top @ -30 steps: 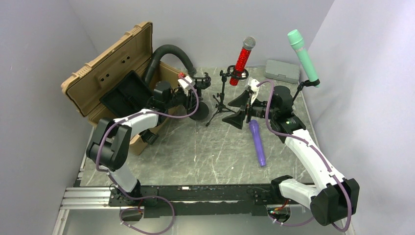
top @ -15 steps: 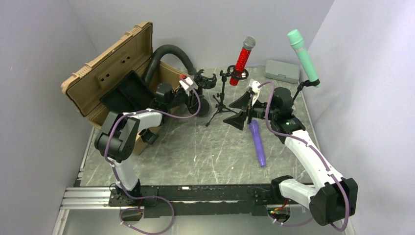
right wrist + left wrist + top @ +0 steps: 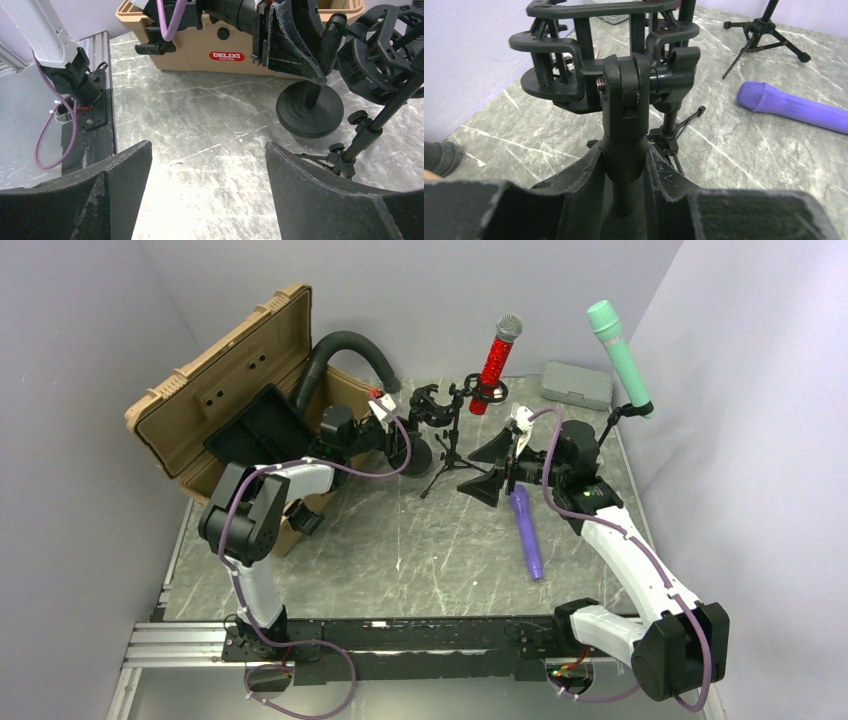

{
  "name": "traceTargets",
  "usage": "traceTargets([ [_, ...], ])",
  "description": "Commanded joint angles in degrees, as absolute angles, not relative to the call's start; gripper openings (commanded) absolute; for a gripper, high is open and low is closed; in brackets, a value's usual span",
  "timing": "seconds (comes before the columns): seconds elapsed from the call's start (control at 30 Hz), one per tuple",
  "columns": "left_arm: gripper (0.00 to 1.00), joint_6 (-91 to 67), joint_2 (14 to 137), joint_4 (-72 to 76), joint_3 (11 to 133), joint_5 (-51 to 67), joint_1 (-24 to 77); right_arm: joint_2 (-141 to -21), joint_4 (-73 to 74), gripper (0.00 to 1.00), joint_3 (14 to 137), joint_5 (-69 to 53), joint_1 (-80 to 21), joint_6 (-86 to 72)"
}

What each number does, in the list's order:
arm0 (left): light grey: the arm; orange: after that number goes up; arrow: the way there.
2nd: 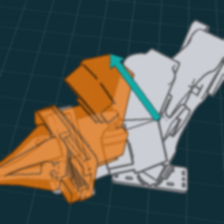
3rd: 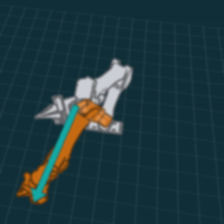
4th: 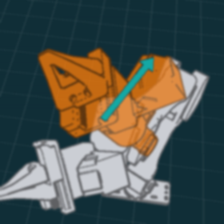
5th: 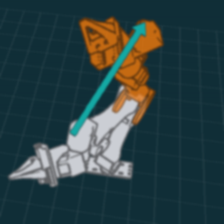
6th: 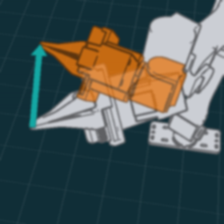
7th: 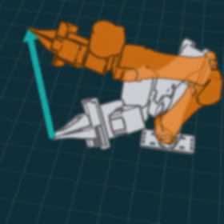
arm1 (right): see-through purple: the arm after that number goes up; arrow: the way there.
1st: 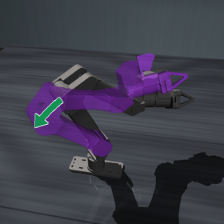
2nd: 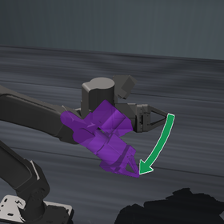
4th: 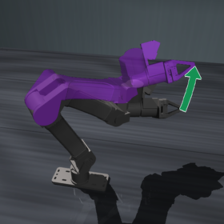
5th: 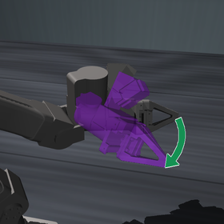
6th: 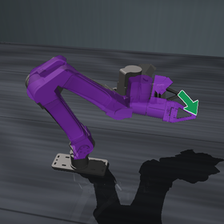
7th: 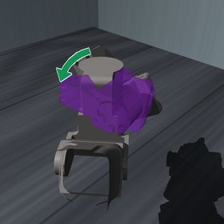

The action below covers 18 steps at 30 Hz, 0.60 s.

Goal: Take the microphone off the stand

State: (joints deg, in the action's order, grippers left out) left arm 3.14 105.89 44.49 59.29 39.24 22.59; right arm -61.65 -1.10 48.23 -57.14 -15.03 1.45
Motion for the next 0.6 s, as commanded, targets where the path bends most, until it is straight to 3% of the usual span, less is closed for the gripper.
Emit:
traceTargets([
  [0.0, 0.0, 0.54, 106.97, 47.29, 62.1, 42.99, 23.67, -60.95, -4.84, 0.85, 47.94, -58.87, -14.63, 1.17],
  [0.57, 0.0, -5.44, 110.32, 49.22, 63.27, 43.3, 26.19, -61.01, -4.69, 0.86, 47.81, -58.93, -14.54, 1.5],
])
